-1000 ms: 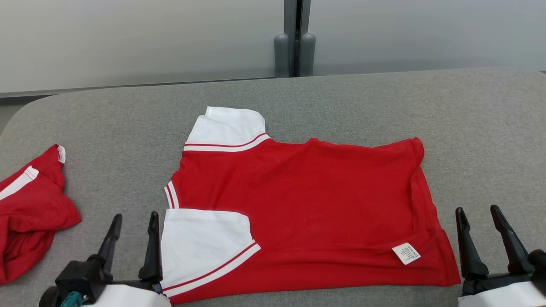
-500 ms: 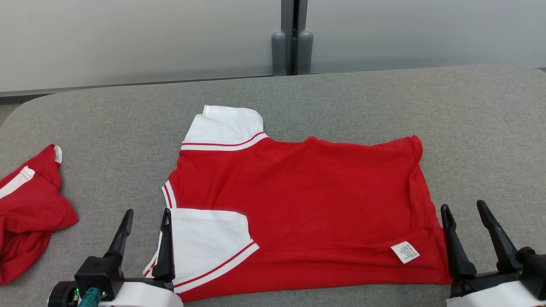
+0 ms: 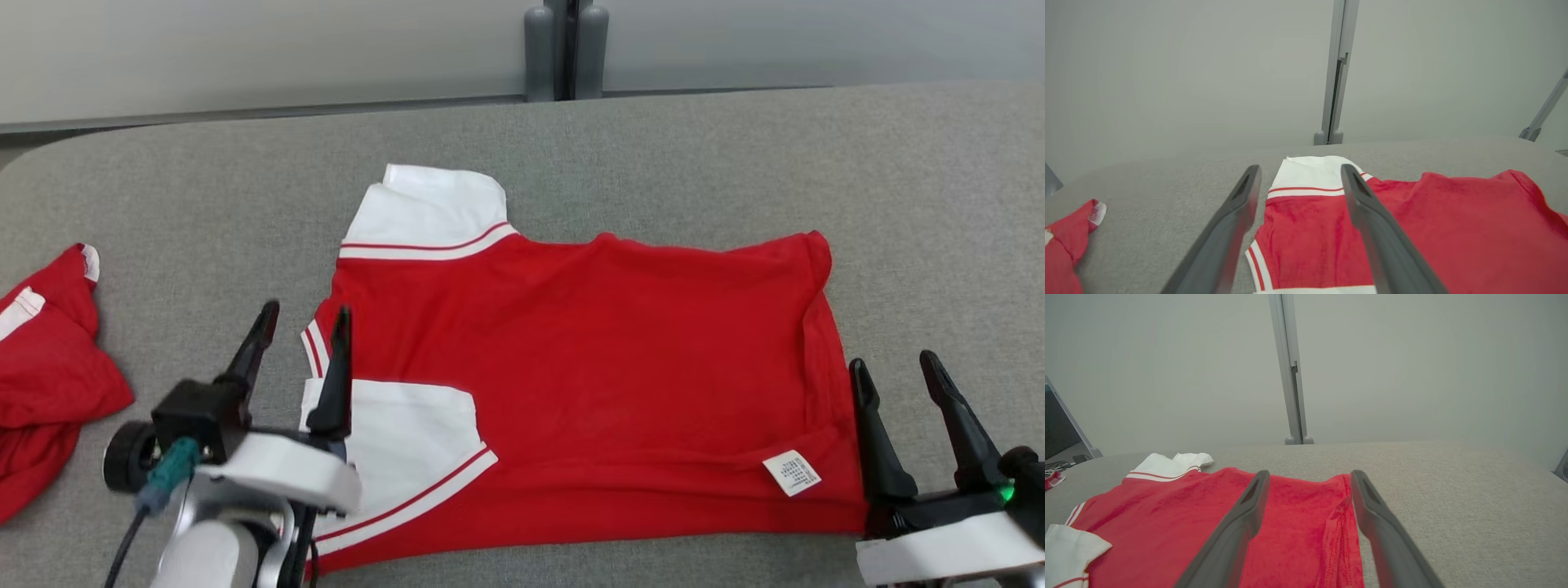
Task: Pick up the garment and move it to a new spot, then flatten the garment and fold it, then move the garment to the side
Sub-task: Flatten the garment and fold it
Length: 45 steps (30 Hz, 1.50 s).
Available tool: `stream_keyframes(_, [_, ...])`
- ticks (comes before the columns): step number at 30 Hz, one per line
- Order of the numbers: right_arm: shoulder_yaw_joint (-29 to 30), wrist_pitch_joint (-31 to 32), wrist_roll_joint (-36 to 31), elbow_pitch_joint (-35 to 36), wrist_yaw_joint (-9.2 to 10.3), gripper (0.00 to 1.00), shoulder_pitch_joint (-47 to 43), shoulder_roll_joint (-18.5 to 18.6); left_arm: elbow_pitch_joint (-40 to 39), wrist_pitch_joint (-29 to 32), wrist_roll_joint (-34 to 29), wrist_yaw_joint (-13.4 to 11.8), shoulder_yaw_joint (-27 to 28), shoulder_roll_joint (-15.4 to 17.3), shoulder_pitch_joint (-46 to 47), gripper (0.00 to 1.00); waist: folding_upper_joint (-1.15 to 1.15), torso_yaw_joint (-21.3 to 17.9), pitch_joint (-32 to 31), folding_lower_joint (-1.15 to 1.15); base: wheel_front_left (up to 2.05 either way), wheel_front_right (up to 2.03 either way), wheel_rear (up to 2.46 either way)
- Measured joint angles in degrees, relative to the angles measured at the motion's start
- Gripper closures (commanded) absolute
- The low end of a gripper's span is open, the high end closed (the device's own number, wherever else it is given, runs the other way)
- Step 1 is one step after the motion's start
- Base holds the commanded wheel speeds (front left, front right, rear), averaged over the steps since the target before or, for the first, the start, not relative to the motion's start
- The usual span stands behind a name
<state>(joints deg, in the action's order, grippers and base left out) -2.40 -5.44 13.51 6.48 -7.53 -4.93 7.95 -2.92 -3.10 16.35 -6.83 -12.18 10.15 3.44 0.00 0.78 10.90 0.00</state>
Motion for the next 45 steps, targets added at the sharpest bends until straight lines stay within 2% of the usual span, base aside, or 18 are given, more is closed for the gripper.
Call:
stream_keyframes(4, [-0.97,0.13,0.09,0.62,0.0,0.0,3.07,0.32,4.88,1.24,1.41,3.61,-0.83,-0.08,11.93,0.0,0.0,-0.08,3.94,0.0,0.0,0.0,0.0])
stream_keyframes(10, [-3.52,-0.78,0.38,-0.23,0.01,0.0,8.68,0.89,18.47,2.09,2.4,7.66,-1.57,-1.13,29.71,0.0,0.0,-1.4,10.45,0.0,0.0,0.0,0.0])
stream_keyframes(18, [-7.09,-2.71,1.64,-3.56,0.02,0.0,13.5,1.1,42.02,2.19,2.79,9.93,-1.24,-0.4,46.58,0.0,0.0,-5.68,16.03,0.0,0.0,0.0,0.0])
stream_keyframes(23, [-8.5,-3.46,2.59,-5.45,0.02,0.0,14.93,1.21,55.64,5.04,1.65,10.2,-1.99,1.51,52.6,0.0,0.0,-8.06,17.75,0.0,0.0,0.0,0.0])
stream_keyframes(26, [-8.7,-4.02,3.26,-6.59,0.03,0.0,15.29,1.22,61.66,5.37,2.02,11.09,-2.18,1.3,55.78,0.0,0.0,-8.96,18.4,0.0,0.0,0.0,0.0])
stream_keyframes(27, [-8.76,-4.15,3.61,-6.81,0.03,0.0,15.39,1.22,62.71,5.26,2.02,11.38,-2.42,1.25,56.51,0.2,0.0,-9.04,18.44,0.0,0.0,0.0,0.0])
stream_keyframes(28, [-8.86,-4.13,3.79,-7.17,0.03,0.0,15.49,1.23,63.72,5.13,2.01,11.69,-2.72,1.26,57.07,0.52,0.0,-9.11,18.46,0.0,0.0,0.0,0.0])
stream_keyframes(29, [-9.05,-4.12,4.01,-7.44,0.03,0.0,15.53,1.25,64.63,4.87,2.03,11.9,-2.85,1.25,57.55,0.69,0.0,-9.2,18.47,0.0,0.0,0.0,0.0])
stream_keyframes(30, [-9.22,-4.11,4.27,-7.69,0.03,0.0,15.61,1.25,65.46,4.47,2.0,11.99,-3.11,1.31,58.01,0.97,0.0,-9.3,18.48,0.0,0.0,0.0,0.0])
stream_keyframes(33, [-9.28,-4.09,5.03,-8.2,0.03,0.0,16.04,1.34,67.11,4.07,2.2,12.45,-3.34,1.31,58.81,1.0,0.0,-9.53,18.43,0.0,0.0,0.0,0.0])
stream_keyframes(39, [-5.44,-4.14,7.4,-11.02,0.03,0.0,19.29,3.34,69.25,-2.24,2.61,13.41,-4.27,0.87,60.63,1.0,0.0,-9.22,17.75,0.0,0.0,0.0,0.0])
stream_keyframes(45, [-4.04,-1.47,9.46,-17.1,0.04,0.0,28.15,7.55,70.76,-5.11,3.2,13.9,-5.49,-0.33,61.92,1.0,0.0,-7.85,16.96,0.0,0.0,0.0,0.0])
